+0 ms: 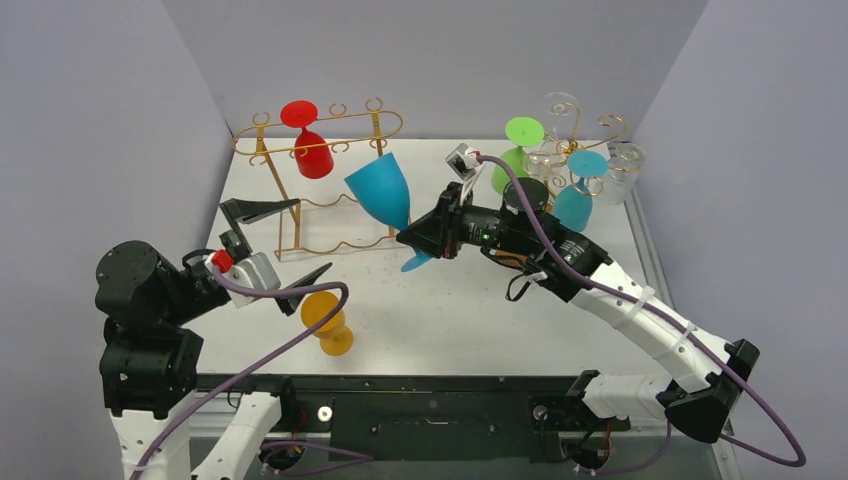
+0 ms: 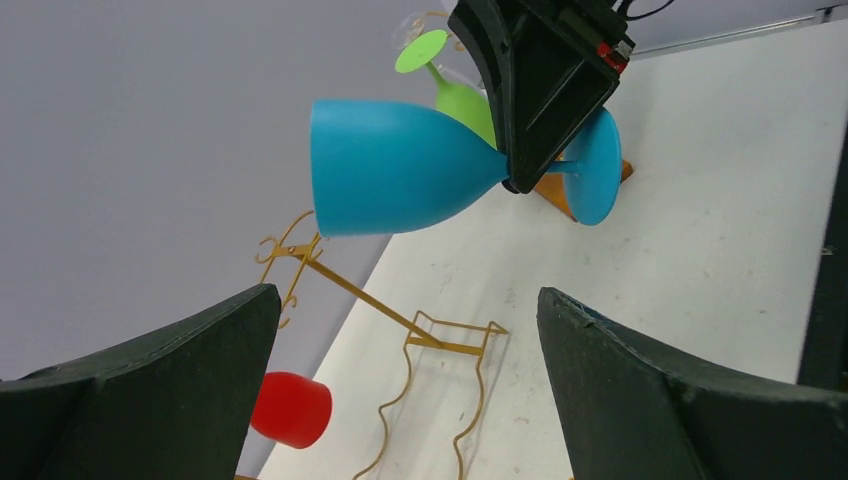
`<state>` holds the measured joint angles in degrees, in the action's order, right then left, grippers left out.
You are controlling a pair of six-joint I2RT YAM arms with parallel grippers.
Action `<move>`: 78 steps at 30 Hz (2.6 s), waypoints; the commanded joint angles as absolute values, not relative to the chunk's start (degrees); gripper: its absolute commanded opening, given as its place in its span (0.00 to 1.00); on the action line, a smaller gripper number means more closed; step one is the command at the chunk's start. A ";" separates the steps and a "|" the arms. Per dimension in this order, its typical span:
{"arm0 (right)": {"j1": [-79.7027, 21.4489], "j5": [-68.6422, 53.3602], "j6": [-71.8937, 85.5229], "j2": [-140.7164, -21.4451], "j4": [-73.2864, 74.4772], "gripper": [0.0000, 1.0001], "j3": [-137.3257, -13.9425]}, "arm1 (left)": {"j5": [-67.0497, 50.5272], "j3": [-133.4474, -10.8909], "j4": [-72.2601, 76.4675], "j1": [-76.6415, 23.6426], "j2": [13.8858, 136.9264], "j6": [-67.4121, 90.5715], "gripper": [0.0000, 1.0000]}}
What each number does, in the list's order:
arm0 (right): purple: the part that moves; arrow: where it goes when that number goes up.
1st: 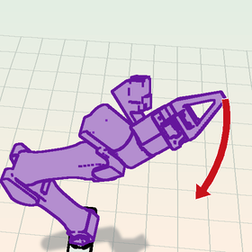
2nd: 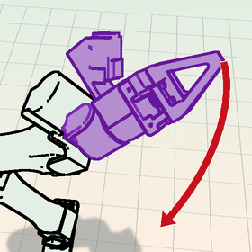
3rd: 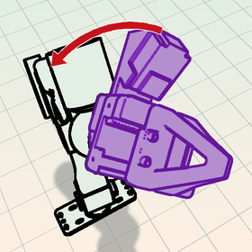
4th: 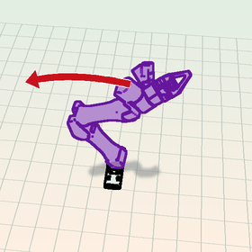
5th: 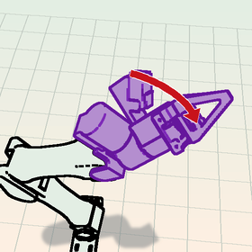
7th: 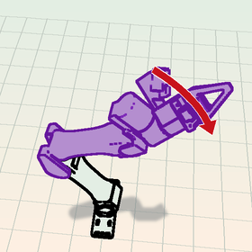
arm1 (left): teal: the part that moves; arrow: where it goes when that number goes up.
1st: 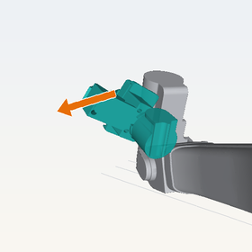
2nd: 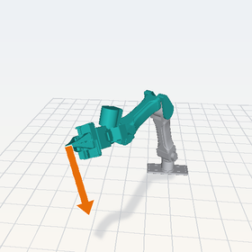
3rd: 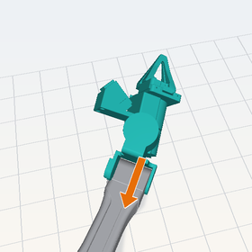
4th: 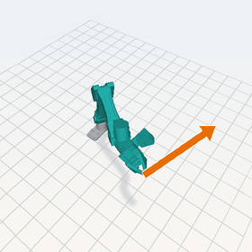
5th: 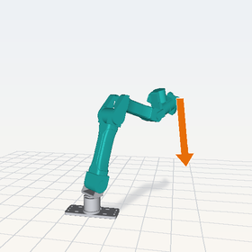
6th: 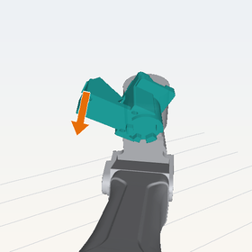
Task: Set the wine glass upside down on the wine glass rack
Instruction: Turn the wine glass upside down at the wine rack.
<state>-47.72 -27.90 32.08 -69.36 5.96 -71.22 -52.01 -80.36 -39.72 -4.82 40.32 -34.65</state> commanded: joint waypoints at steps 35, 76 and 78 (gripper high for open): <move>-56.95 -44.58 -29.82 -75.62 49.99 0.08 -96.84 | -63.34 -95.08 -73.43 -16.70 53.87 -51.21 0.71; -63.46 -37.35 -29.72 -78.98 48.89 0.07 -101.69 | -63.11 -87.46 -61.59 -16.70 49.67 -40.93 0.57; -63.81 -36.35 -29.62 -79.05 47.94 0.08 -101.90 | -61.02 -86.64 -62.20 -16.72 49.14 -43.59 0.47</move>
